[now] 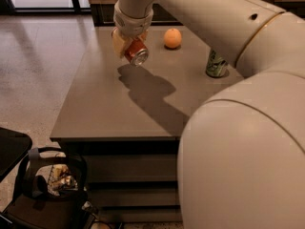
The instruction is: Place coke can upright
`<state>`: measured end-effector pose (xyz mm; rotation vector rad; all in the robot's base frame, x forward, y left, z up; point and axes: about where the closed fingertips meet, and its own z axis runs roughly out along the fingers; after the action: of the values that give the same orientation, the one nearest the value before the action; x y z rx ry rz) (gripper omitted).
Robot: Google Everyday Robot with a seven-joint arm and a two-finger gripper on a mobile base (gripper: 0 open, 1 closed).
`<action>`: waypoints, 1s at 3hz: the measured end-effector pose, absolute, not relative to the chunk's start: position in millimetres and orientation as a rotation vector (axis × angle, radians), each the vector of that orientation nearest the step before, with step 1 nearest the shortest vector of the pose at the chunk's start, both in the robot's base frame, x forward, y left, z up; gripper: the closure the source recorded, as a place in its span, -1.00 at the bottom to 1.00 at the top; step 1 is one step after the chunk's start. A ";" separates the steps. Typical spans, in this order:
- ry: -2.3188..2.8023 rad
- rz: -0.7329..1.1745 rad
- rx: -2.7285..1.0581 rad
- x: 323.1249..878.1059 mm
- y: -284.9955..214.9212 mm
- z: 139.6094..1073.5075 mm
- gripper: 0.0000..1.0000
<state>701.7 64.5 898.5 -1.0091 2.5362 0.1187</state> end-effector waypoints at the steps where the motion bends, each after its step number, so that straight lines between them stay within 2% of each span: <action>1: 2.335 0.161 -1.054 700.3 62.5 933.6 1.00; 3: 2.016 0.315 -1.153 706.3 76.7 958.4 1.00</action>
Offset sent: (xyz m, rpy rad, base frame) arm 0.0003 0.0068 0.0871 0.2868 -0.4105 0.3170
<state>706.3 76.7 958.4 -1.1528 2.0159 0.3150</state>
